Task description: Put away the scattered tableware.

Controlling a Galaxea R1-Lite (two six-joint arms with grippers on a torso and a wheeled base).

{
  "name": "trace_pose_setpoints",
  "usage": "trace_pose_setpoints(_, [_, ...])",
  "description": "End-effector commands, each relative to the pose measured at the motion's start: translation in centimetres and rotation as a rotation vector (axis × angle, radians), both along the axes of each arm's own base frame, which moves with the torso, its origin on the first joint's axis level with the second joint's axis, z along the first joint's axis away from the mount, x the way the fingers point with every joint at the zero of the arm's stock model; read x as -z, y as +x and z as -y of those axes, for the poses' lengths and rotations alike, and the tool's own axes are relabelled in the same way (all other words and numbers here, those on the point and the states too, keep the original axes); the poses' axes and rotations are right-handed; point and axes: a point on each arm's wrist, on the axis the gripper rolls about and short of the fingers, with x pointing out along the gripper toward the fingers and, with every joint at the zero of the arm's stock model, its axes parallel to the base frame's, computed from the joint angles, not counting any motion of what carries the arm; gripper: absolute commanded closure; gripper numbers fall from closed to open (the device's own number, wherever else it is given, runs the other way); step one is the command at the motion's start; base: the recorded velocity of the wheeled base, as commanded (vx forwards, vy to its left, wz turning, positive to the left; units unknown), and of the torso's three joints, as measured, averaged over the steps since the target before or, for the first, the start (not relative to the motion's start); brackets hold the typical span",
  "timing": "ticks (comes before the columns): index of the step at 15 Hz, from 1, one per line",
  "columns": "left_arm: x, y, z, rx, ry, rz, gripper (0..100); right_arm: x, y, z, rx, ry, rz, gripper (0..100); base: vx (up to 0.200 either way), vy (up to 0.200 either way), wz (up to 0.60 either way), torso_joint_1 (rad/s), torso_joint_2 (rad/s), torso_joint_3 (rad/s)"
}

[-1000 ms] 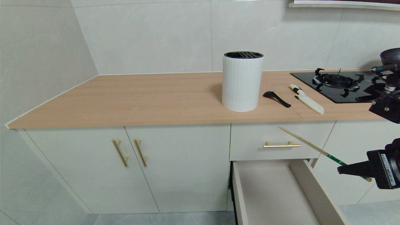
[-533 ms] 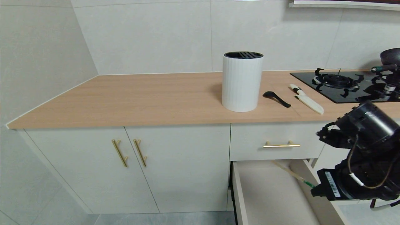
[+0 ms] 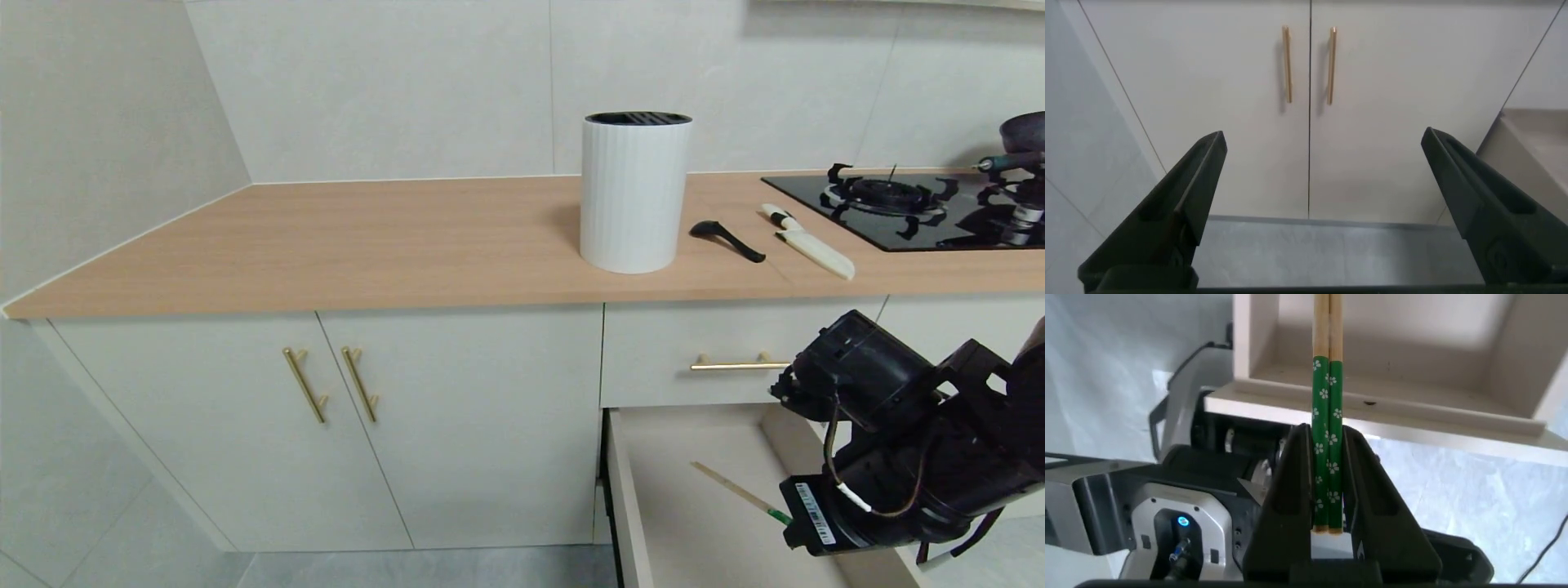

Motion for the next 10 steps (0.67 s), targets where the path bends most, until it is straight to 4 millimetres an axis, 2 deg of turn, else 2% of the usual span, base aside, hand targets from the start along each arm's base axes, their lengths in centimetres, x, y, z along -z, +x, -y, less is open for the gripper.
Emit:
trace_pose_setpoints(1, [0.01,0.02,0.0,0.0,0.0,-0.001,0,0.39,0.18,-0.18,-0.001,-0.011,-0.012,100,0.0,0.0,0.0,-0.115,0.42,0.315])
trace_pose_setpoints(6, [-0.03,0.0,0.0,0.0,0.0,0.001,0,0.56,0.26,-0.21,0.001,-0.019,-0.014,100,0.0,0.0,0.0,-0.102,0.45,0.339])
trace_pose_setpoints(10, [-0.03,0.0,0.0,0.0,0.0,0.001,0,0.72,0.33,-0.26,0.001,-0.025,-0.019,100,0.0,0.0,0.0,-0.046,0.4,0.356])
